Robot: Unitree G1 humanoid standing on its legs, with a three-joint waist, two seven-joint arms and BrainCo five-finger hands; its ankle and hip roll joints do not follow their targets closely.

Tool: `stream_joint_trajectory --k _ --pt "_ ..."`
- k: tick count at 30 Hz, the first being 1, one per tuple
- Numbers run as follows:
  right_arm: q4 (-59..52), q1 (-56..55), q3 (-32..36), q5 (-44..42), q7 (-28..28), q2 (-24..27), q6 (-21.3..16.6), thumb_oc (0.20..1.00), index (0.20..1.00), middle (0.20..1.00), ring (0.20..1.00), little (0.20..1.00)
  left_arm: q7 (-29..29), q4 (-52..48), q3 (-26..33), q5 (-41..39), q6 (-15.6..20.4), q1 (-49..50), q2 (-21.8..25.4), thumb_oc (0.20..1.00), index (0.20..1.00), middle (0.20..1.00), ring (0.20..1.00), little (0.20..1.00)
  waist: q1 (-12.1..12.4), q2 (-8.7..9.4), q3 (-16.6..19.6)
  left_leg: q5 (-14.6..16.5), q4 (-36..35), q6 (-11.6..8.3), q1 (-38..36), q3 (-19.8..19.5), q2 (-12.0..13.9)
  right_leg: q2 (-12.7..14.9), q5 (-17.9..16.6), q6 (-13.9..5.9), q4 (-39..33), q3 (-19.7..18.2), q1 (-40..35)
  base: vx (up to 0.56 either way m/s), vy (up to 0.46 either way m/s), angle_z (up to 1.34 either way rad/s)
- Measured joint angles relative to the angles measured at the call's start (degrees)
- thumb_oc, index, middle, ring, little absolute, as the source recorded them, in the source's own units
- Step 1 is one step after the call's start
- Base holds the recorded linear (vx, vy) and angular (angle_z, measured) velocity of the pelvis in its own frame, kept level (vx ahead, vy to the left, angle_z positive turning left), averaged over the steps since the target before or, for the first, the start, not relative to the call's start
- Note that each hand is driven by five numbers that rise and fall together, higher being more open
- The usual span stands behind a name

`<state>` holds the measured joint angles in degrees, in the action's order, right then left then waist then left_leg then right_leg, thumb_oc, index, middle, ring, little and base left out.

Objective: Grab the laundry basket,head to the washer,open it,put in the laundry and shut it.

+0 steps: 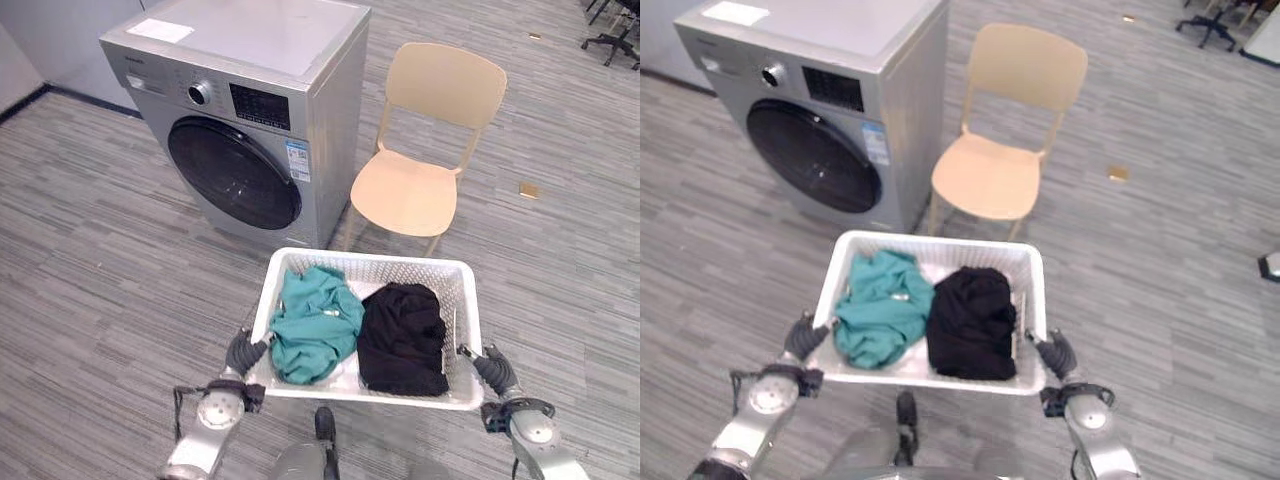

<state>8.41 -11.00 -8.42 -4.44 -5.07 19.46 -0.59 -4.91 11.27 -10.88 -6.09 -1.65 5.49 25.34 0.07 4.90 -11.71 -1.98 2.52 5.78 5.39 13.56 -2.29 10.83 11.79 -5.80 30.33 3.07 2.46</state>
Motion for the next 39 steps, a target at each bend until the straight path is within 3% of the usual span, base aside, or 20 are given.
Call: stream_joint_trajectory --k 2,4,5,6,7,9,10,11,14,15,16,20,22,23,24,26,30,31,35,39 --pt "0.1 1.9 -0.8 0.1 0.0 0.0 0.2 0.200 0.200 0.200 0.200 0.200 0.0 -0.1 1.4 -0.1 0.1 0.0 0.3 0.200 0.200 0.200 0.200 0.200 -0.1 -0.47 -0.3 0.4 -3.8 0.34 -4.7 1.4 -0.3 0.0 0.9 -0.47 -0.9 2.7 5.1 0.29 0.071 -0.50" --pt "0.6 3.3 -1.8 0.1 0.0 0.2 0.3 0.200 0.200 0.200 0.200 0.200 0.0 -0.1 2.5 -0.2 0.4 1.0 -0.1 0.200 0.200 0.200 0.200 0.200 0.1 -1.12 -0.7 1.6 -4.8 -1.01 -7.5 3.5 -0.1 0.2 0.5 -0.67 -5.7 8.4 10.5 0.30 0.009 -0.46" --pt "1.2 1.8 -2.3 0.1 0.2 1.5 0.4 0.200 0.200 0.200 0.200 0.200 0.2 -0.1 2.1 -0.4 0.5 2.4 -0.5 0.200 0.200 0.200 0.200 0.200 -1.9 -1.57 -1.0 5.2 -4.8 -2.29 -11.3 4.8 -0.4 0.7 -6.3 -0.47 -20.1 18.3 17.0 0.81 -0.324 -0.11" --pt "2.1 0.1 -3.0 0.1 0.4 1.6 0.6 0.200 0.200 0.200 0.200 0.200 0.2 0.0 1.6 -0.4 0.3 5.2 -1.1 0.200 0.200 0.200 0.200 0.200 -1.8 -1.57 -1.0 7.9 -4.7 -3.44 -15.0 5.1 -0.4 0.0 -9.1 0.14 -23.7 18.7 19.5 0.79 -0.379 0.21" --pt "2.4 -0.1 -3.3 0.0 0.6 1.9 0.4 0.200 0.200 0.200 0.200 0.200 0.3 -0.1 1.9 -0.3 0.3 5.9 -1.7 0.200 0.200 0.200 0.200 0.200 -2.1 -1.51 -0.8 10.3 -4.0 -5.68 -15.3 4.0 -0.1 -0.4 -9.2 -0.28 -23.4 18.5 19.1 0.70 -0.371 0.35" --pt "2.5 -1.0 -3.2 0.0 1.0 2.0 1.0 0.200 0.200 0.200 0.200 0.200 0.3 0.4 1.9 -0.3 -0.1 5.9 -2.5 0.200 0.200 0.200 0.200 0.200 -1.9 -1.54 -0.9 12.2 -2.4 -6.16 -16.6 2.9 0.7 -0.1 -9.8 0.98 -19.6 17.3 17.1 0.23 -0.194 0.47" --pt "2.6 -1.2 -3.0 0.0 1.0 2.0 1.0 0.200 0.200 0.200 0.200 0.200 0.3 0.5 1.7 -0.2 -0.1 6.1 -2.7 0.200 0.200 0.200 0.200 0.200 -1.6 -1.56 -0.9 12.3 -2.0 -6.49 -17.8 2.5 1.0 -1.1 -12.2 2.63 -20.5 16.9 16.1 0.39 -0.350 0.60" --pt "4.4 -0.4 -3.0 0.0 1.3 2.0 0.7 0.200 0.200 0.200 0.200 0.200 0.3 1.3 1.5 -0.2 -0.2 6.6 -3.5 0.200 0.200 0.200 0.200 0.200 -1.6 -1.59 -0.9 12.9 4.1 -8.02 -17.4 1.5 3.4 -2.8 -18.2 6.87 -21.7 16.6 12.5 0.28 -0.252 0.49" --pt "3.0 -0.3 -3.0 0.0 2.1 3.9 0.7 0.200 0.200 0.200 0.200 0.200 0.3 1.2 1.6 -0.3 -0.2 8.4 -4.8 0.200 0.200 0.200 0.200 0.200 -1.0 -3.80 -0.2 12.0 14.9 -9.45 -15.7 1.3 8.0 -7.4 -17.5 10.26 -25.2 16.7 7.0 0.23 -0.183 0.00" --pt "2.9 1.0 -2.9 0.0 1.9 4.5 0.6 0.200 0.200 0.200 0.200 0.200 0.2 1.0 1.6 -0.3 -0.1 7.7 -5.0 0.200 0.200 0.200 0.200 0.200 -0.8 -4.24 0.0 11.9 22.7 -9.61 -12.0 0.3 10.2 -8.9 -16.6 11.80 -27.2 15.7 4.9 0.15 -0.061 -0.33" --pt "2.7 1.3 -2.4 0.0 1.4 4.6 0.6 0.200 0.200 0.200 0.200 0.200 0.2 1.0 1.3 -0.3 -0.1 6.2 -5.0 0.200 0.200 0.200 0.200 0.200 -0.6 -3.80 0.2 14.2 24.7 -9.75 -9.3 -1.4 10.0 -9.2 -16.7 12.19 -28.9 15.5 4.0 0.16 -0.017 -0.30" --pt "1.4 1.9 0.4 -0.1 0.9 5.1 0.5 0.200 0.200 0.200 0.200 0.200 0.2 1.0 0.0 -0.3 -0.1 2.1 -5.1 0.200 0.200 0.200 0.200 0.200 -1.7 -2.59 -0.4 14.7 14.0 -10.41 -1.8 -2.1 7.5 -9.4 -16.9 12.02 -33.3 15.0 -0.6 0.12 0.048 -0.14" --pt "1.5 2.1 0.8 -0.2 0.3 5.2 0.2 0.200 0.200 0.200 0.200 0.200 0.0 1.0 -0.5 -0.3 -0.1 1.0 -5.0 0.200 0.200 0.200 0.200 0.200 -1.5 -2.20 -0.8 10.8 7.4 -9.88 2.6 -2.5 7.2 -10.5 -15.5 9.93 -34.9 14.4 -2.6 0.13 0.080 -0.37" --pt "1.5 2.1 0.6 -0.2 0.3 5.2 0.2 0.200 0.200 0.200 0.200 0.200 -0.1 1.0 -0.4 -0.3 -0.1 0.9 -4.9 0.200 0.200 0.200 0.200 0.200 -1.6 -2.35 -0.8 8.6 6.4 -9.70 4.0 -3.3 7.6 -11.2 -15.3 10.16 -34.9 13.7 -3.0 0.22 0.136 -0.69" --pt "2.0 2.5 0.1 -0.2 -0.2 4.9 0.0 0.200 0.200 0.200 0.200 0.200 -0.3 2.2 -0.5 -0.3 0.1 1.0 -5.1 0.200 0.200 0.200 0.200 0.200 -1.0 -2.70 -0.8 3.9 3.6 -10.95 7.5 -8.0 7.4 -12.5 -13.5 9.65 -35.0 11.6 -4.4 0.17 0.133 -0.66" --pt "3.4 2.6 -0.7 -0.2 -0.3 4.8 0.0 0.200 0.200 0.200 0.200 0.200 -0.3 3.3 -0.6 -0.3 0.0 1.1 -5.1 0.200 0.200 0.200 0.200 0.200 -1.1 -2.65 -1.2 0.8 1.7 -10.68 9.3 -9.6 7.5 -13.6 -13.3 9.33 -34.9 10.3 -5.8 0.25 0.200 -0.51" --pt "4.0 0.7 -1.1 -0.2 0.0 4.5 0.3 0.200 0.200 0.200 0.200 0.200 -0.1 3.4 -1.3 -0.2 -0.1 3.3 -5.1 0.200 0.200 0.200 0.200 0.200 -1.5 -3.31 -1.1 -1.6 0.2 -8.01 5.1 -8.0 7.1 -14.0 -11.0 8.47 -34.9 7.9 -9.7 0.17 0.181 -0.36" --pt "4.1 0.3 -1.0 -0.1 -0.1 4.1 0.4 0.200 0.200 0.200 0.200 0.200 -0.1 3.4 -1.6 -0.2 -0.1 3.5 -5.0 0.200 0.200 0.200 0.200 0.200 -1.6 -3.35 -1.0 -5.7 -1.0 -6.65 3.2 -7.7 6.4 -13.2 -10.1 7.18 -34.7 6.7 -10.6 0.21 0.287 -0.39" --pt "4.2 1.1 -1.3 0.0 0.1 2.8 0.4 0.200 0.200 0.200 0.200 0.200 0.0 3.4 -1.4 0.0 -0.1 3.1 -3.0 0.200 0.200 0.200 0.200 0.200 -1.1 -3.17 -1.1 -5.4 -4.0 -4.16 0.2 -4.6 3.7 -9.1 -7.0 3.51 -27.1 5.7 -7.4 0.10 0.163 -0.29" --pt "8.9 7.9 -3.4 0.1 -0.7 1.6 0.4 0.200 0.200 0.200 0.200 0.200 -0.4 3.9 -0.9 0.2 -0.1 -0.9 -0.1 0.200 0.200 0.200 0.200 0.200 0.4 -3.08 -1.1 -3.8 -4.5 -1.92 0.1 -2.5 1.5 -6.4 -6.3 2.55 -25.8 5.5 -5.7 0.04 0.094 -0.21"
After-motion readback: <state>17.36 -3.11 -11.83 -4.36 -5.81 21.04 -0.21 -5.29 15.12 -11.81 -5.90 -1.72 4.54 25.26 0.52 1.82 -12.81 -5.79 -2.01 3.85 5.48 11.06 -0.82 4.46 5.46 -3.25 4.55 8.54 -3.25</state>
